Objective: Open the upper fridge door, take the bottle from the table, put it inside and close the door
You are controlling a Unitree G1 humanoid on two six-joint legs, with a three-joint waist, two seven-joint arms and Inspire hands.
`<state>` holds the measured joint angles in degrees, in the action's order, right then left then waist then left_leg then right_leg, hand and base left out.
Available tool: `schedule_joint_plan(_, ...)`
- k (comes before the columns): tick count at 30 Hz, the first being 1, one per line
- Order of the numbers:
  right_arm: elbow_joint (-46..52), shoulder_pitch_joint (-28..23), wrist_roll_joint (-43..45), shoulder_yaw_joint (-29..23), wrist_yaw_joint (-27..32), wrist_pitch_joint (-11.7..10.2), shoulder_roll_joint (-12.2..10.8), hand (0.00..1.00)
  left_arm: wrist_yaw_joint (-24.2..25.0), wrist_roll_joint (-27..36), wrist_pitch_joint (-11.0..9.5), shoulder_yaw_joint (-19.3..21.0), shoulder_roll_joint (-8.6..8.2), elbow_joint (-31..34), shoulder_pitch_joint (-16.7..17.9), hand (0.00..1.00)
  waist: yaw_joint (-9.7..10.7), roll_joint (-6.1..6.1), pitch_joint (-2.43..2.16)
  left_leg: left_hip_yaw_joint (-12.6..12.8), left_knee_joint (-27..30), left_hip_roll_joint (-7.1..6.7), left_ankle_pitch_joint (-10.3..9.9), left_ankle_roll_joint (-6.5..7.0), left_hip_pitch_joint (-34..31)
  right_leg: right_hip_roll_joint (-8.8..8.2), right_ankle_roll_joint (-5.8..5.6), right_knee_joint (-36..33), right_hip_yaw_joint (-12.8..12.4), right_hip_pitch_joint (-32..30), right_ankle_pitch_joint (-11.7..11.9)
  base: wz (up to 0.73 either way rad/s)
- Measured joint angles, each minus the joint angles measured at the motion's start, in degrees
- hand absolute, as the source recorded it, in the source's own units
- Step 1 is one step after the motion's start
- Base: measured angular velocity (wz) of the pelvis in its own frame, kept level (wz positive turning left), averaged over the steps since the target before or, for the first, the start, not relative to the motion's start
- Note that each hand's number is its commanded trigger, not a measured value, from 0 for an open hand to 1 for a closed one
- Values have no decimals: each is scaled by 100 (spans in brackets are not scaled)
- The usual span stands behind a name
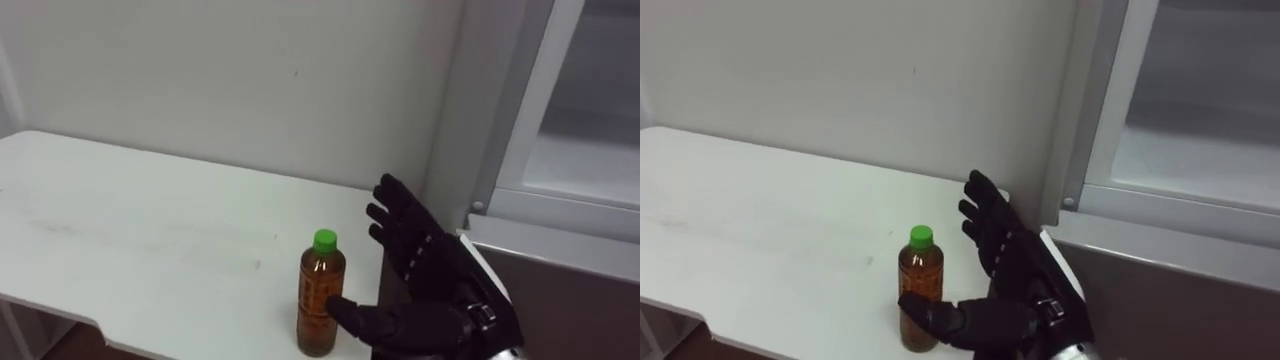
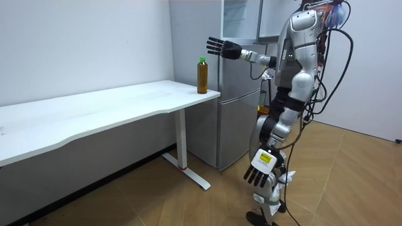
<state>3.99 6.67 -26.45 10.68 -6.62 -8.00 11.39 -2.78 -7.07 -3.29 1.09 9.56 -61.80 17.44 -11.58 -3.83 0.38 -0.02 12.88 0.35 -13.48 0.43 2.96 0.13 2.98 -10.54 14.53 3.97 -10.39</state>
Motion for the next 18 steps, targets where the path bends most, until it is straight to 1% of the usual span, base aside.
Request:
schedule_joint_plan(2,-220,134,7,22,162,2,1,0,9,2,60,-1,-1,3,3,0,-23,-13,6,-51,68,-14,2,5,-29,-16,-7,-5,55,3,-4,13)
schedule_joint_plan(4,-453,228,114,24,388,1,4,0,9,3,126,16,-1,16,28,0,-145,-15,9,-61,77,-18,2,6,-37,-25,-10,-6,91,8,-6,6)
schedule_joint_plan(7,-757,363,225,59,701,1,3,0,-11,1,218,48,-12,16,45,0,-210,-16,15,-121,67,-24,4,8,-70,-35,-12,9,156,14,-9,11)
schedule_joint_plan(10,-1063,494,222,76,1056,1,8,0,-44,2,302,47,-14,22,54,0,-239,-16,17,-207,71,-25,11,11,-93,-48,-14,86,292,34,-11,19)
schedule_joint_plan(13,-1077,516,259,97,1404,1,8,0,-58,-5,359,57,-32,39,73,0,-294,-19,19,-266,71,-35,26,14,-145,-61,-17,87,385,46,-12,15)
schedule_joint_plan(16,-1111,529,260,99,1700,-1,9,0,-48,-46,442,98,-69,48,109,0,-298,-12,25,-372,74,-102,59,28,-135,-102,-44,99,517,99,-30,24)
schedule_joint_plan(18,-1283,623,261,124,1873,-4,9,0,-40,-50,469,97,-72,48,111,0,-300,-24,28,-400,78,-109,66,34,-136,-115,-50,98,559,100,-33,13)
